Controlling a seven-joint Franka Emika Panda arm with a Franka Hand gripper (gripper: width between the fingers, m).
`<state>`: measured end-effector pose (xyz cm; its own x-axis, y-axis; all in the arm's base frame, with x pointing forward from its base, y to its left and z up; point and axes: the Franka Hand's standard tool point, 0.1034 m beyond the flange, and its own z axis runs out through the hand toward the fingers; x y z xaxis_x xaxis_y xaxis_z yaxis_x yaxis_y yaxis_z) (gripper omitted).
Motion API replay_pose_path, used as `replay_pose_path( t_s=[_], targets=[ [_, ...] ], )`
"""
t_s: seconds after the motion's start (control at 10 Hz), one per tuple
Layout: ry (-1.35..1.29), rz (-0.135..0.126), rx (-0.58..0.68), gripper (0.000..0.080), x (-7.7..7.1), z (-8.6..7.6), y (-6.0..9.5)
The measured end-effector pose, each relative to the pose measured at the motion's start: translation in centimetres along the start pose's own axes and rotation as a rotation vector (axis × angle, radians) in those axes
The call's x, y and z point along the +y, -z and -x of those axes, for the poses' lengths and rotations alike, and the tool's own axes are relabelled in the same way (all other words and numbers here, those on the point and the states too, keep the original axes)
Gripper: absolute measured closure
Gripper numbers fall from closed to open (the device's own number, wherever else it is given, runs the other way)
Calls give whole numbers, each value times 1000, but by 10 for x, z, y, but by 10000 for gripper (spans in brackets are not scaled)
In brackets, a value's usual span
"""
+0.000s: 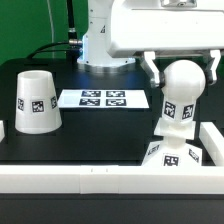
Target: Assemble lamp
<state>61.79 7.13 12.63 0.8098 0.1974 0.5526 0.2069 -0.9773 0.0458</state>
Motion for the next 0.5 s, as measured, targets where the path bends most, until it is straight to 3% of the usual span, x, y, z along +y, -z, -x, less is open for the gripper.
replay_pose_path(
  t_s=[0.1,0.5],
  targets=[
    [0,0,0,120,0,0,0],
    [0,-1,-9,100,3,-3,5]
  ],
)
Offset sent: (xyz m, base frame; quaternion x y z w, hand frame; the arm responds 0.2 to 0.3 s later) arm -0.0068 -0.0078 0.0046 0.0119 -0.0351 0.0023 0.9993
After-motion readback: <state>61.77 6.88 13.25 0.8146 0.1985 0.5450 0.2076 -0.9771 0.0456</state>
